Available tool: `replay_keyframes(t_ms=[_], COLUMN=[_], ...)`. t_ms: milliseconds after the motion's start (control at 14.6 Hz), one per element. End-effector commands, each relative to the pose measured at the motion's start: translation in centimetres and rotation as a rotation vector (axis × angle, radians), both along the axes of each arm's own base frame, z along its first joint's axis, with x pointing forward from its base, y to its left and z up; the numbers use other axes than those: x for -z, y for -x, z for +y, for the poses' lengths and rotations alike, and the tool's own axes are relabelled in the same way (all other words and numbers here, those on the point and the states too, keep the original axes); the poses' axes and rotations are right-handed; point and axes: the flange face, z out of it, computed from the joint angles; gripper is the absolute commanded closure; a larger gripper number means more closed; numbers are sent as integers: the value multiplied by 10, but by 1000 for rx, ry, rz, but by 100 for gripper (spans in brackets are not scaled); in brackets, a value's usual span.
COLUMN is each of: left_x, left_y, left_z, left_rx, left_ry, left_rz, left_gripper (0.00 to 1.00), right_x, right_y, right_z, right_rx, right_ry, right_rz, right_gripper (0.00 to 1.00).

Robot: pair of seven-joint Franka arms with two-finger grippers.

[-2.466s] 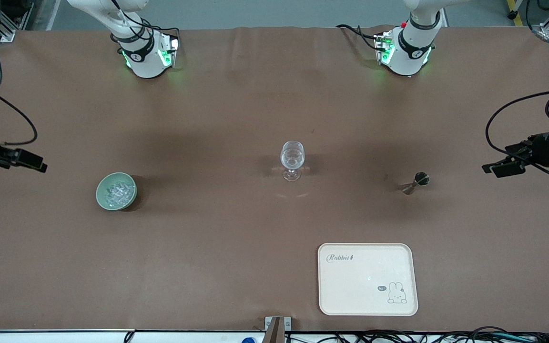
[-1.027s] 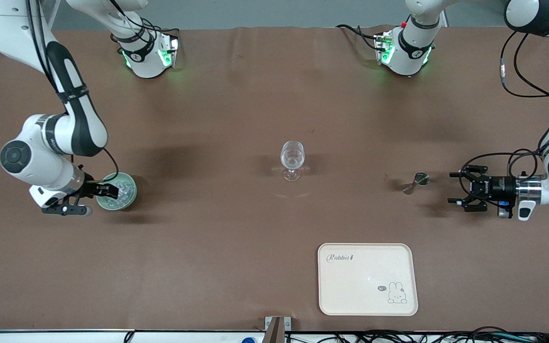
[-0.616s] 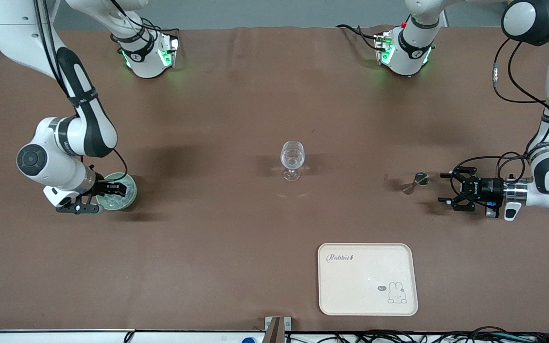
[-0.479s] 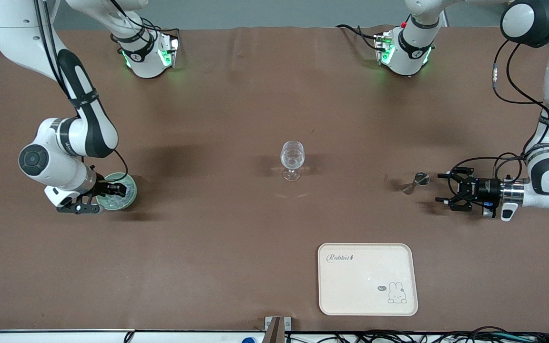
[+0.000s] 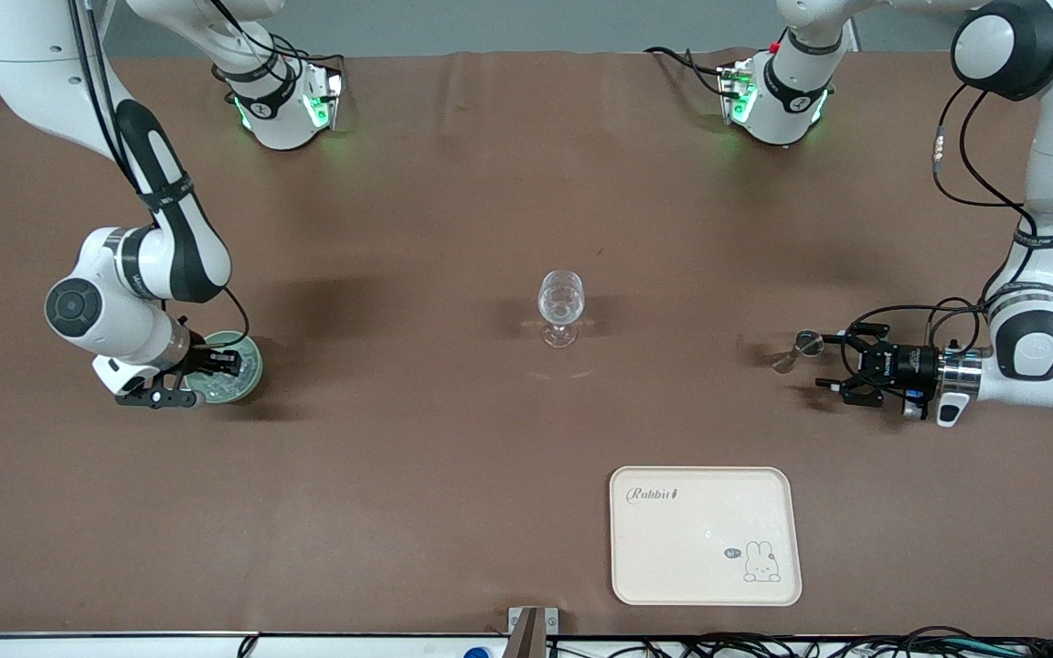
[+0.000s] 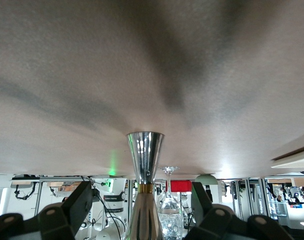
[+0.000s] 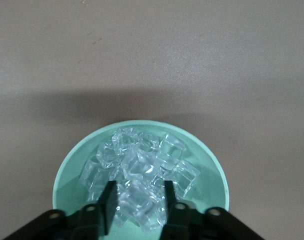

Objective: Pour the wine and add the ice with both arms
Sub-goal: 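Grasp an ice cube with the right gripper while the left gripper grasps the jigger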

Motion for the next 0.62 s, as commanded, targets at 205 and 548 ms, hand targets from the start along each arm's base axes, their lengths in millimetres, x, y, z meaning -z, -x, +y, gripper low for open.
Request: replay_keyframes(t_ms=[205,548], left_x=[8,10], left_y=[5,5], left_z=[-16,-27], left_rx=[-9,-1], left_ry=[23,34], left_rz=[34,41], left_gripper=[16,23], right_x=[-4,-15], right_y=[4,1], right_z=[-1,0], right_rx=[26,49], right_ry=[-13,-25], right_rz=[-9,-16], right_gripper=[89,94])
